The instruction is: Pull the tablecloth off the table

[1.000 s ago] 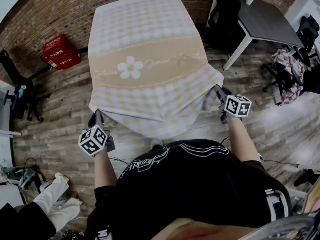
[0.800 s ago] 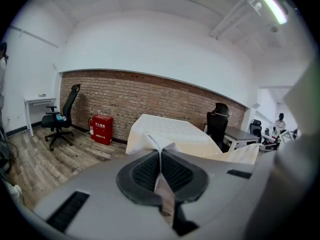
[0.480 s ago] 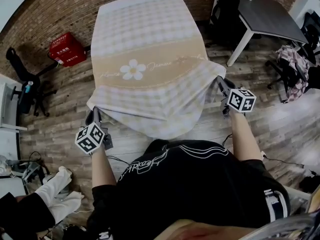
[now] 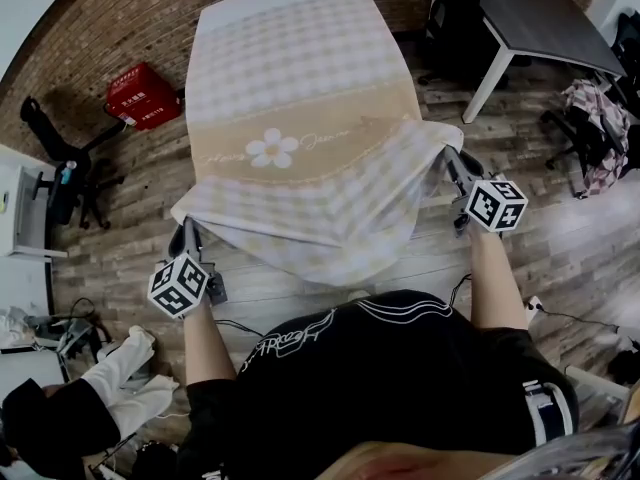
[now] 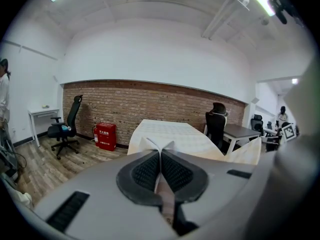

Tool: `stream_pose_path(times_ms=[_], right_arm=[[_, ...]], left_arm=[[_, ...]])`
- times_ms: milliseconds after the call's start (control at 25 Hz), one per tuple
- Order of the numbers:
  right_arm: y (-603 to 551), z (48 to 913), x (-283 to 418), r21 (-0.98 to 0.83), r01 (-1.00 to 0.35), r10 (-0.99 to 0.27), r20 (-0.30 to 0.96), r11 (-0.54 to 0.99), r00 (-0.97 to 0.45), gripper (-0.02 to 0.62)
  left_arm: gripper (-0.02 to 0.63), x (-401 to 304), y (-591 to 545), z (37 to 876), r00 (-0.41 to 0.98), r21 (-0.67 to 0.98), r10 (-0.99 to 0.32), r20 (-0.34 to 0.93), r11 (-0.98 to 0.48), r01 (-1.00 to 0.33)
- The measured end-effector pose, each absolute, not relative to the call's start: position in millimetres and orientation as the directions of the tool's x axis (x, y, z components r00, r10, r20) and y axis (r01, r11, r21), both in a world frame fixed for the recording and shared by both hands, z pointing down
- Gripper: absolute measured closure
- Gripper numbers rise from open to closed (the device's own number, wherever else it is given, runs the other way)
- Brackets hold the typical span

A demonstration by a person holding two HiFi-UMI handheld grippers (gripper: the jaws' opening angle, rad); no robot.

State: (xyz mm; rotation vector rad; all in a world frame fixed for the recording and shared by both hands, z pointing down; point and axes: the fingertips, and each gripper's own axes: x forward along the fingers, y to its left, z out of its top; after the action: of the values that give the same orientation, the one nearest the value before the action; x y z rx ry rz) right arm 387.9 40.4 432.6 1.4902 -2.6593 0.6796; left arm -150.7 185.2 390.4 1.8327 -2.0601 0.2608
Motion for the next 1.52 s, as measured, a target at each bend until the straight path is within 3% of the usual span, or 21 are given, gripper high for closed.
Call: stream_pose_path(times_ms=[680,1520], right_arm=[[103,384,369,-0.269,-0.849,-0.832,0.212,0.454,-0.512,0.596],[227,370,348,-0.247,-0.875,-0.861,0.201,0.416,-0.467,0.597]], left_arm=[[0.600,-159,221,364,0.016,0.224,-0.953,0.301,0.054,-0.973],[0.600,-184,335,356,0.068,0.242,-0.962,0.266,-0.002,-0.970]])
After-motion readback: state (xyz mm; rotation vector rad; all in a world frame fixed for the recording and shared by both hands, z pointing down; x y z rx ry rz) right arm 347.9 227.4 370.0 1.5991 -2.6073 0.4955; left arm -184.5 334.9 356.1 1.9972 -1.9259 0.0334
